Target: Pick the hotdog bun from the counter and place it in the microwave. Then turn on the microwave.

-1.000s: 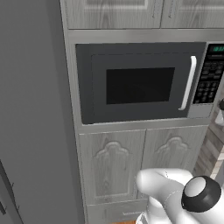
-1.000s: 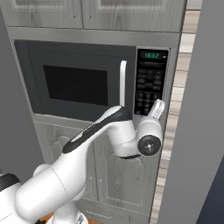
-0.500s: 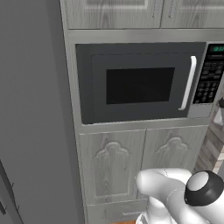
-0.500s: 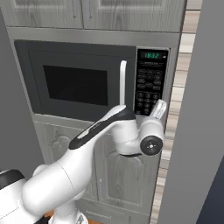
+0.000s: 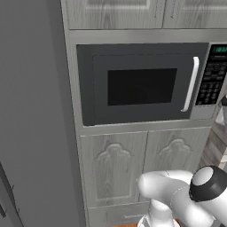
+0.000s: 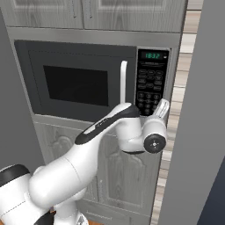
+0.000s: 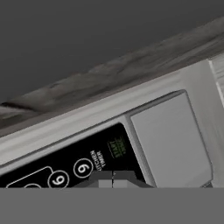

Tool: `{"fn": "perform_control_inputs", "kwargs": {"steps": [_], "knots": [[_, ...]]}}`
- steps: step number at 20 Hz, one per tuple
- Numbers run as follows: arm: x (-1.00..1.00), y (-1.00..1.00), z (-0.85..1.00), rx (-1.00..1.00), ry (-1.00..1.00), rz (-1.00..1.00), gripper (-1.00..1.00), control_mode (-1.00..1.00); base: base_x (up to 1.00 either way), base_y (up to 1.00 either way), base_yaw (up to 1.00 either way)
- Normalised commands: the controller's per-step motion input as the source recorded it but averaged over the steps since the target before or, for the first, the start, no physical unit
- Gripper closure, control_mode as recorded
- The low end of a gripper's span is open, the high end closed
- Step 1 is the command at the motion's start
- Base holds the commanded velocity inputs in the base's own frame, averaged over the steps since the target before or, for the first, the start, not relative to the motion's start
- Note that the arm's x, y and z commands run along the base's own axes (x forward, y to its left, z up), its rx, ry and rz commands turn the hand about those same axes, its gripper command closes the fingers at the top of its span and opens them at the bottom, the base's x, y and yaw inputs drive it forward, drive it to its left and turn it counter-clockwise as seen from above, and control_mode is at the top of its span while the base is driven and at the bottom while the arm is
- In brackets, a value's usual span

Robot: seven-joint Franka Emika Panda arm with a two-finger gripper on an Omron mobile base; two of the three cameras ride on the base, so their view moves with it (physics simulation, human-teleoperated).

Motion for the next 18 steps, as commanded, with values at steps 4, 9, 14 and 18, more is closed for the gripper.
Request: {"fn": "perform_control_inputs", "kwargs": {"steps": [4,9,14,18], "knots": [[0.13,-0.06,-0.07,0.01,0.0,0.0,1.0,-1.0,0.0,0.0,0.0],[0.14,-0.05,-0.09,0.01,0.0,0.0,1.0,-1.0,0.0,0.0,0.0],[0.13,-0.06,-0.07,0.01,0.0,0.0,1.0,-1.0,0.0,0.0,0.0],[0.11,-0.08,-0.05,0.01,0.0,-0.01,1.0,-1.0,0.0,0.0,0.0]]}}
